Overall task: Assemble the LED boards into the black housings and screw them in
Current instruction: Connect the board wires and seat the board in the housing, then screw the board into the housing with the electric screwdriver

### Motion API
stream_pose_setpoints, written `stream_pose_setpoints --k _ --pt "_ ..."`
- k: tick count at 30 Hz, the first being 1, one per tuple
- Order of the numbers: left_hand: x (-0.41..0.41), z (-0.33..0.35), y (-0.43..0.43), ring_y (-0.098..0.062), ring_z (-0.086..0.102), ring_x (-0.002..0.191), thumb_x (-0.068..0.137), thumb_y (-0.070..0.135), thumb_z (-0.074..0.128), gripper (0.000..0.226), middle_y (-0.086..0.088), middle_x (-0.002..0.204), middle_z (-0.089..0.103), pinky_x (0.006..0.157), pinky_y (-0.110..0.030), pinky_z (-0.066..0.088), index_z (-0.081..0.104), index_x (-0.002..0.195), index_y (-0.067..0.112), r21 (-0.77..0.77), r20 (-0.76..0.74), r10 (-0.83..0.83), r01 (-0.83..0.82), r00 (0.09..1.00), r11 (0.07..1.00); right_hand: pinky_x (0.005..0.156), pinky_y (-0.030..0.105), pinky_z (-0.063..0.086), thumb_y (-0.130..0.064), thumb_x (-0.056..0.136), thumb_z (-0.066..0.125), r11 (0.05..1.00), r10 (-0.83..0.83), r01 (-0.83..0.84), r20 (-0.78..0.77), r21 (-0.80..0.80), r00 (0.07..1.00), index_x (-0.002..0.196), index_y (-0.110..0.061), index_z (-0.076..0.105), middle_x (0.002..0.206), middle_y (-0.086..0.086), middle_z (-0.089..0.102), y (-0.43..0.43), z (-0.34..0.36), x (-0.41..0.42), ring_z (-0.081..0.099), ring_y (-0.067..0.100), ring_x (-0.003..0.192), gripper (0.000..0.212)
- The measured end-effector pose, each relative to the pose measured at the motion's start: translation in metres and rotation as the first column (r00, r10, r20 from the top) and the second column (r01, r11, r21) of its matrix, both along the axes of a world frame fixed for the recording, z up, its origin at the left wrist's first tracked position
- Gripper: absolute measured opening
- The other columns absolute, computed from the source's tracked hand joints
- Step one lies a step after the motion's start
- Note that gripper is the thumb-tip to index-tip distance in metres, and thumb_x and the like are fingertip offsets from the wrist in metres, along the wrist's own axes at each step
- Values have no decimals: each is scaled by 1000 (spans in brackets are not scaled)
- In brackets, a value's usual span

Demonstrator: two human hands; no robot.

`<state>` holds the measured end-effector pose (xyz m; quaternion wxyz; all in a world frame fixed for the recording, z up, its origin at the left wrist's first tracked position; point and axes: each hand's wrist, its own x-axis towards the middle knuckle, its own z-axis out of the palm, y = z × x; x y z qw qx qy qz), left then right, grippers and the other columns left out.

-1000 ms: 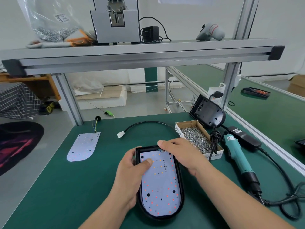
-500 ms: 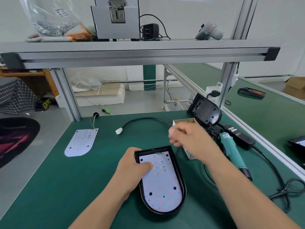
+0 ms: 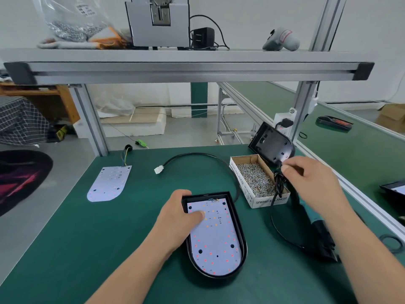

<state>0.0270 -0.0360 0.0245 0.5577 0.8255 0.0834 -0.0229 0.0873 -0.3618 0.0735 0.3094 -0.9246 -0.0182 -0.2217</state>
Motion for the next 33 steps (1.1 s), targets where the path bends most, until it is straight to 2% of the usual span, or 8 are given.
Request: stream_pose_setpoints --k 4,10,12,16,20,23,27,33 --pt "-2 2 4 0 60 118 90 27 77 72 20 136 59 91 -23 45 44 154 31 55 24 -24 23 999 998 70 31 47 -48 97 58 985 14 -25 -65 -170 998 95 -40 65 95 -17 65 -3 -2 -7 61 2 81 11" --pt "-1 2 7 -8 46 140 90 41 71 79 17 157 46 109 -30 38 36 161 33 219 88 -52 32 995 975 81 40 52 -64 97 46 853 -263 88 -278 -514 924 135 -27 57 129 0 57 -57 -21 -25 65 29 106 54" --pt "-2 1 6 -9 45 142 91 45 70 78 17 156 46 110 -32 39 37 160 33 274 101 -53 23 993 961 81 41 54 -80 91 34 842 -298 65 -361 -536 884 132 -24 56 119 1 64 -64 -29 -30 67 26 99 73" --pt "-3 2 3 -10 40 144 93 49 67 73 14 153 45 105 -29 36 40 159 31 375 121 -65 15 990 927 70 35 55 -93 81 41 896 -210 -23 -469 -443 858 104 -33 55 79 -8 69 -63 -27 -40 66 8 74 65" --pt "-2 3 5 -13 35 146 94 46 67 73 10 152 46 112 -30 34 42 159 26 397 136 -80 20 987 918 58 32 49 -60 85 69 945 -187 21 -489 -325 852 95 -35 60 71 -8 70 -58 -26 -40 67 10 66 28" --pt "-1 3 7 -12 36 147 95 45 70 71 12 149 46 113 -30 33 43 158 26 325 115 -93 51 989 944 54 30 50 -26 90 75 974 -29 137 -503 180 864 87 -21 74 63 2 71 -59 -22 -42 67 26 53 6" --pt "2 2 8 -7 43 137 96 43 71 68 9 144 50 107 -27 33 46 157 25 244 174 -28 -15 984 970 34 20 39 -12 92 67 594 136 189 -329 782 934 97 3 64 58 11 61 -69 -17 -46 50 15 38 16" --pt "-3 18 4 -8 54 125 98 43 67 43 19 128 59 103 -32 45 62 138 28 236 402 62 -169 914 957 57 20 55 -22 98 58 56 192 -14 3 998 981 121 -1 62 89 6 65 -54 -8 -51 60 16 72 32"
